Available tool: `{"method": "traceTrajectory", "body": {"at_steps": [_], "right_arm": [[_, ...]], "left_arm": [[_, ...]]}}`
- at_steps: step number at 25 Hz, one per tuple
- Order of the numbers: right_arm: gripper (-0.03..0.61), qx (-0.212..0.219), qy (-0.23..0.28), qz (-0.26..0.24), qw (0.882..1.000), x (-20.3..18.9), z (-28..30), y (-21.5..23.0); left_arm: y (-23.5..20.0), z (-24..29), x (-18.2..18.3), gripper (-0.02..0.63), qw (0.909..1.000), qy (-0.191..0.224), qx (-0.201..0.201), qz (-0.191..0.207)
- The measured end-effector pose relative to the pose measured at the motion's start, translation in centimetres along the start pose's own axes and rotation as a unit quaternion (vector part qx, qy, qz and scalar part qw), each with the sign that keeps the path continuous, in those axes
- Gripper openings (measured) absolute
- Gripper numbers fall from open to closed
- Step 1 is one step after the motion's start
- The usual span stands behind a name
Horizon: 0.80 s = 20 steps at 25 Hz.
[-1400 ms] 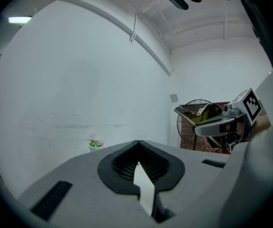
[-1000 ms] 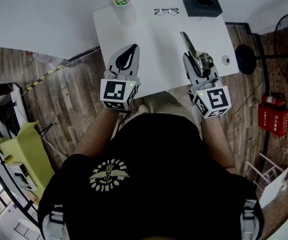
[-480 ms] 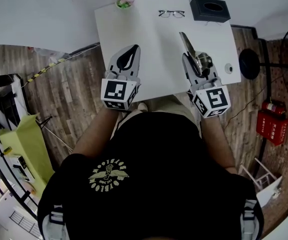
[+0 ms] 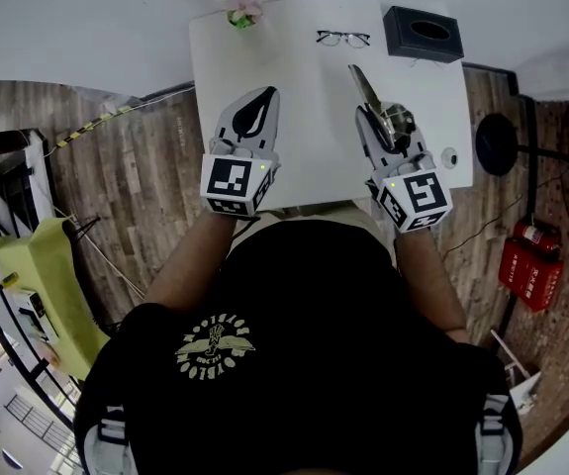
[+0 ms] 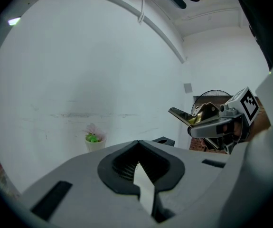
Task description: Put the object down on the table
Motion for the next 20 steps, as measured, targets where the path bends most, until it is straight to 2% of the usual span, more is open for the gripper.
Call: {"method": "traceTrajectory", "body": {"at_steps": [10,20], "right_arm": [[0.058,0.045,-0.014,0.020,0.999,-2.8,3.2,4.0],[0.057,0.056,-0.040,0.043,0.997,-5.9,5.5,5.0]], "left_arm": [[0.3,4.0,0.0,0.006,0.9996,-0.003,0.029,0.001],[-0.9,4.9,-1.2,0.006,0.9989,-0.021,0.041,0.000]]}}
Point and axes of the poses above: the fingertips, and each gripper's own axes: z forward along the fingers, y to its right, x out of its top, the point moved 10 cm from there along -z, backward along the fingers, and after that the axes turned 13 degrees about -z, right-handed, at the moved point
